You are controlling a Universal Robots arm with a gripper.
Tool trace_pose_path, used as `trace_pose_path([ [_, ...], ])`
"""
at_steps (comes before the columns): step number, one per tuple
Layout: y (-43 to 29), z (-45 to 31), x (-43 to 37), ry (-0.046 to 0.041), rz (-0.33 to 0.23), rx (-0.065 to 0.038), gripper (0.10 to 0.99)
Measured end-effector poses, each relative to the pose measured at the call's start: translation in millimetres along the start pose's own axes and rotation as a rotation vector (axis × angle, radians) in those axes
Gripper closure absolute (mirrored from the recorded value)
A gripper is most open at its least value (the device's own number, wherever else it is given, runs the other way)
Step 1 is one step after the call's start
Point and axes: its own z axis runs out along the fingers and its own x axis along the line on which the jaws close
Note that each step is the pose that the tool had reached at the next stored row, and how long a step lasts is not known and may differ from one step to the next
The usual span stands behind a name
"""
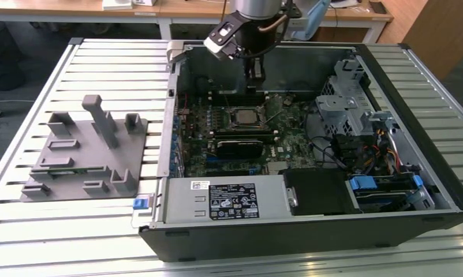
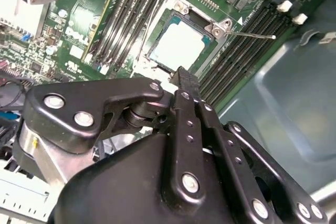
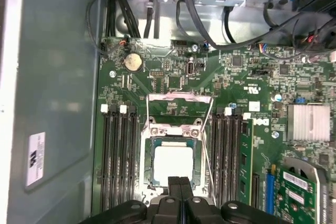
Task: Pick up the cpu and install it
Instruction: 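Close the cpu cover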
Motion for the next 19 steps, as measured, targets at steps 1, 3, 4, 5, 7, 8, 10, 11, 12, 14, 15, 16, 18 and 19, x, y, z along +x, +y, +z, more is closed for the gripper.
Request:
trace_pose_path([
  [1,0.1,-2.9,0.0,0.0,0.0,0.0,0.98],
  [3,0.4,-9.4,-0.2,0.0,0.0,0.0,0.98],
  [4,0.5,-13.0,-0.3,0.0,0.0,0.0,0.98],
  [5,0.6,-16.7,-0.4,-0.0002,0.0,0.0,0.98],
  [7,1.0,-25.1,-0.6,-0.0002,0.0,0.0,0.98],
  [8,1.1,-29.3,-0.8,-0.0002,0.0,0.0,0.98],
  [10,1.4,-37.0,-1.0,-0.0002,0.0,0.0,0.98],
  [11,1.5,-40.0,-1.0,-0.0001,0.0,0.0,0.98],
  [12,1.6,-41.9,-1.1,-0.0003,0.0,0.0,0.98],
  [14,1.6,-42.9,-2.7,0.0,0.0,0.0,0.98],
  [15,1.6,-42.9,-5.1,0.0001,0.0,0.0,0.98],
  [16,1.5,-42.8,-7.6,0.0002,0.0,0.0,0.98],
  [18,1.4,-42.7,-13.1,0.0003,0.0,0.0,0.98],
  [19,1.4,-42.6,-15.8,0.0003,0.0,0.0,0.98],
])
